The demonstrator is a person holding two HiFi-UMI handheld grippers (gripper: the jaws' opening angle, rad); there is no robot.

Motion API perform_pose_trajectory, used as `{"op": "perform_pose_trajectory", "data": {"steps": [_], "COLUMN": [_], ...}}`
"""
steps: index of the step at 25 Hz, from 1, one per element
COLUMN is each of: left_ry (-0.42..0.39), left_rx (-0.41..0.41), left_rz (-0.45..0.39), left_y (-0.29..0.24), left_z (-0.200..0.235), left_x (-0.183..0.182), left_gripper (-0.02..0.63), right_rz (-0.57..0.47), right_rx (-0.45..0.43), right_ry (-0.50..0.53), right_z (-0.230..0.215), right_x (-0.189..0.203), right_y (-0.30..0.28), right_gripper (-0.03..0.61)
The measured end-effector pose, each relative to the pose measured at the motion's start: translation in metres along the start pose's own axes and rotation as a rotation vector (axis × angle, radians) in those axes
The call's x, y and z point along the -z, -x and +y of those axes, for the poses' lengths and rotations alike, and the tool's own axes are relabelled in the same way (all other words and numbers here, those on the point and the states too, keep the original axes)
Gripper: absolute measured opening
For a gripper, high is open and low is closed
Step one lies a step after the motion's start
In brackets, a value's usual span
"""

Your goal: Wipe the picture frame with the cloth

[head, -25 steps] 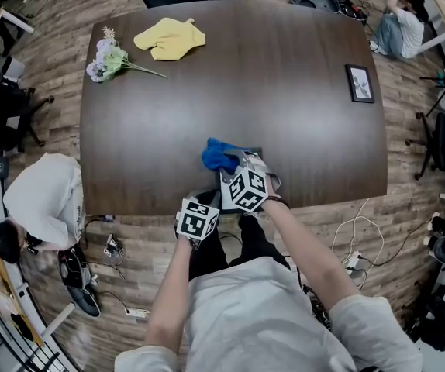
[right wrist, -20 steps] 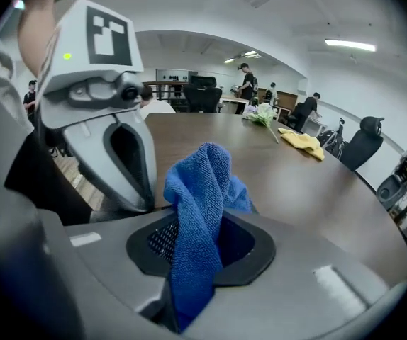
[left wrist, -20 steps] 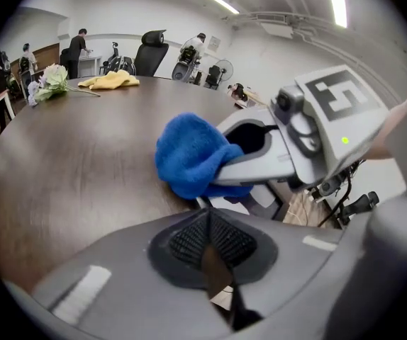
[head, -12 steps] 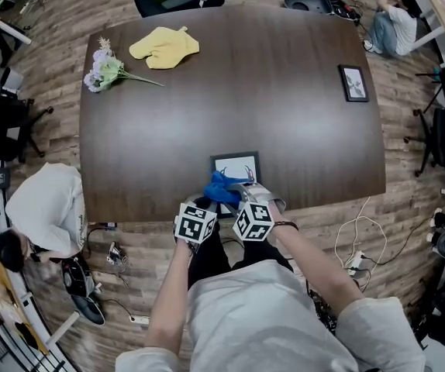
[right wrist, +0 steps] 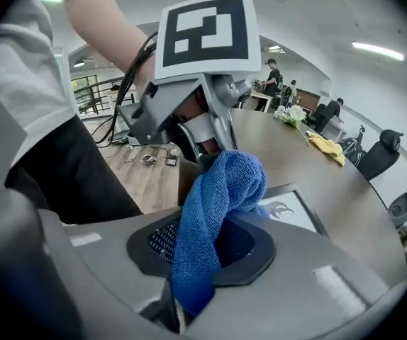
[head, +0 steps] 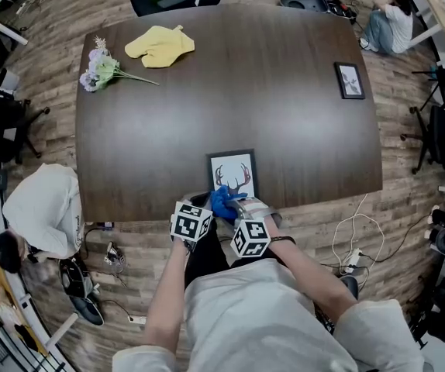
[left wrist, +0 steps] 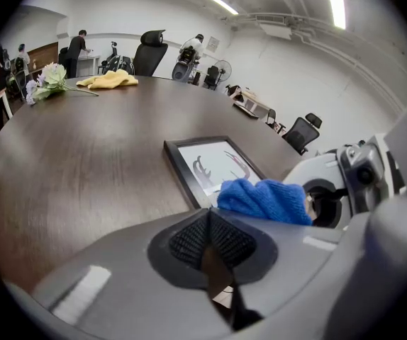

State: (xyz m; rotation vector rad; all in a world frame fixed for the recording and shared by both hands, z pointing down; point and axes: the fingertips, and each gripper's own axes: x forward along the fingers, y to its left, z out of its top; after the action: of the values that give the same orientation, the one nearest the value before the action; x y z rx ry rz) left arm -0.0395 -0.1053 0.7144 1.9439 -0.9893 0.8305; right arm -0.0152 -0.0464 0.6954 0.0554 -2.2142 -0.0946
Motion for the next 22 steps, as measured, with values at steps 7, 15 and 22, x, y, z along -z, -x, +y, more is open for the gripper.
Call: {"op": "perform_pose_trajectory", "data": {"steps": [7,15,22], "left_ry": [-0.017,-0.027,-0.019], "left_rx": [-0.003,0.0,-0.004], "left_rz": [0.001,0.005,-0.002], "left_y": [-0.001,-0.001,-0.002], "left_z": [-0.001,-0.001,-0.002], "left_x": [0.0,0.0,0.003], "left_gripper": [0.054,0.055,0.054], "right_rz": [0.014,0.042,0.053], "right_rx": [-0.052,-0.017,0.069], "right_ry": [-0.095,-0.157,-0.173], "right_z": [-0.013,-0.053,-0.107], "right_x": [0.043,0.074,0.068], "right_y": [0.023,0.031,0.021], "right_gripper": [0.087,0.106,0.109]}}
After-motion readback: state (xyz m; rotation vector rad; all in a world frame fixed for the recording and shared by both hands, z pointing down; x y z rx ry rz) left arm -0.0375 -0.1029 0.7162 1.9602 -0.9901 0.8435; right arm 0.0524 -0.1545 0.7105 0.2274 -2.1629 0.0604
